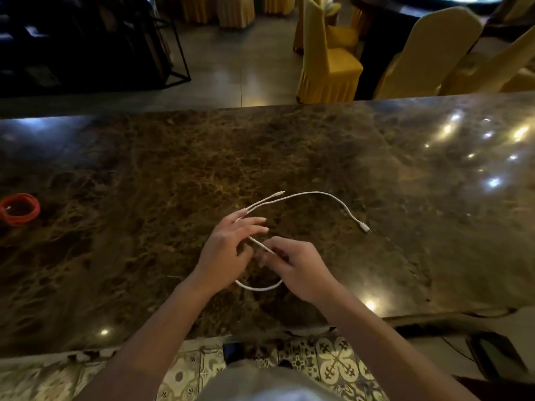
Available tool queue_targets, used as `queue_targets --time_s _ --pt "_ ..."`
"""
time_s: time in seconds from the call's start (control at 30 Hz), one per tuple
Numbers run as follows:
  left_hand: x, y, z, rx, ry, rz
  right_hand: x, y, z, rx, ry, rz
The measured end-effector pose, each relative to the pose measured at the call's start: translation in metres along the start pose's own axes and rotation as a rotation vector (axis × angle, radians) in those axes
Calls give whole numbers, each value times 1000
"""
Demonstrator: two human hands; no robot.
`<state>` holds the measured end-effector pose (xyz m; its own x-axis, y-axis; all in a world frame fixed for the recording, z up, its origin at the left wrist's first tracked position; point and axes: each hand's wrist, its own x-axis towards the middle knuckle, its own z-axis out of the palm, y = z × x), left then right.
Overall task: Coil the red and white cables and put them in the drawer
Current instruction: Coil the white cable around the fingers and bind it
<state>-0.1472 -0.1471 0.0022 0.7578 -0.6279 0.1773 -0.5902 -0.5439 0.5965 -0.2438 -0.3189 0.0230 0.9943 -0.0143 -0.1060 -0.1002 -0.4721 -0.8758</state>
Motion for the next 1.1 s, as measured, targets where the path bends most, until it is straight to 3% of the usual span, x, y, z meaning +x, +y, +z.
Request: queue_targets --time_s 0.27,0.4,0.57,0.67,0.77,0.83,0.9,0.97,1.03,1.1 --pt "0 12 -8 -12 360 -23 -33 -32 -63 608 -136 -220" --pt "3 20 -11 -71 300 24 -45 -24 -90 709 -41 -258" --pt "-4 39 -9 -204 211 0 -41 -2 -108 832 168 -105" --pt "-10 52 -13 -318 102 -97 -33 8 -109 550 325 125" --pt "-11 65 -20 -446 23 -141 -29 11 -109 -249 420 372" --pt "-11 73 -24 -495 -23 -160 -32 2 -106 -537 478 229" --pt "-12 80 -25 -555 -118 -155 -37 -19 -100 -471 408 -39" --pt "-14 89 -27 -654 -223 -126 -39 -36 -89 -425 214 -238" --pt "-14 94 -30 -860 -268 -73 -38 -47 -78 -360 59 -306" --pt "-15 95 -37 -1123 -308 -81 -36 -55 -75 -191 77 -307"
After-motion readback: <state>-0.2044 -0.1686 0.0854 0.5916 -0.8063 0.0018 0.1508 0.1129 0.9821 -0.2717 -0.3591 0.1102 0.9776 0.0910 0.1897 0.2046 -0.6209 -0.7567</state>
